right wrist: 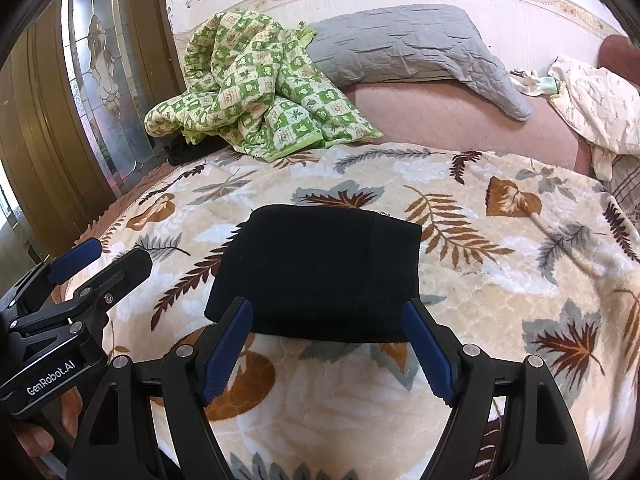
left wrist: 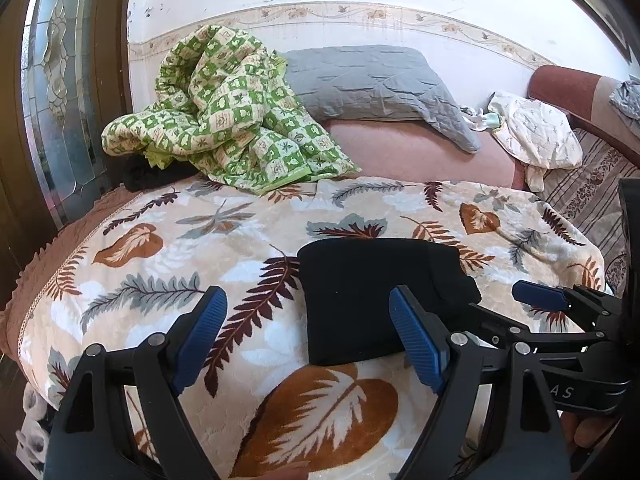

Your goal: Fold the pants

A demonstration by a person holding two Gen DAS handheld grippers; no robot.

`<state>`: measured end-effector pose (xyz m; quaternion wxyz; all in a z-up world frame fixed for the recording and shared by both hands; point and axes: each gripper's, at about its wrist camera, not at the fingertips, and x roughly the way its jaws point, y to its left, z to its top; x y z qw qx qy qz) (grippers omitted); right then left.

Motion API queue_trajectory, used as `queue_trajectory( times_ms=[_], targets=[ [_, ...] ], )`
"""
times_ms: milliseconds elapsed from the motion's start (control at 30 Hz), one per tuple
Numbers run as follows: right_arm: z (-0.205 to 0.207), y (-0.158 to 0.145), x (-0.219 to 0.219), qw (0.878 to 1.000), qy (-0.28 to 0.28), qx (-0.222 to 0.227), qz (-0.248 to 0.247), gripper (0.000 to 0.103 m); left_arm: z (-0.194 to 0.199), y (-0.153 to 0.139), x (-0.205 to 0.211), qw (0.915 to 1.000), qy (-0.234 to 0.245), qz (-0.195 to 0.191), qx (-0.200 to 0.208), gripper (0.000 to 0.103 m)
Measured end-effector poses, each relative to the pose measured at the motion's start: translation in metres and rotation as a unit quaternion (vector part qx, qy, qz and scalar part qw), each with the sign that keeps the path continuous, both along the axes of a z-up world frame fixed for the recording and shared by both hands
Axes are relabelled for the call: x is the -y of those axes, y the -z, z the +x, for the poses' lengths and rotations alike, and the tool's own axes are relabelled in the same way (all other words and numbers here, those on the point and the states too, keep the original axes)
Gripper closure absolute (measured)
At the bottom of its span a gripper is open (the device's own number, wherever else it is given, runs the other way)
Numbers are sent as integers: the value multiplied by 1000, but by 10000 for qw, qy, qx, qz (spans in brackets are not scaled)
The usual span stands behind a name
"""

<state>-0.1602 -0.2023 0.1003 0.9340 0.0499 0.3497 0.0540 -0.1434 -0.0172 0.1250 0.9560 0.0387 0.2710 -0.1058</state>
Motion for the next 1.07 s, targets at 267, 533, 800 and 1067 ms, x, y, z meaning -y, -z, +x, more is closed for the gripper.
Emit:
queue_trajectory(
  times_ms=[267,533,800,1067],
  targets=[
    [-1,2,1,10000,-11,-25,27,24,0,0,1,10000,10,-3,-12,19],
    [-1,4,1,10000,-45,-56,34,24,-1,0,1,10000,-14,-31,-4,19],
    [0,5,-3,9999,-99,-73,-10,24,0,2,-3,10000,-41,-77,33,19],
    [-2,7,0,10000,-48,-75,5,24,-1,6,-4,9999,39,-91,31,19]
  ],
)
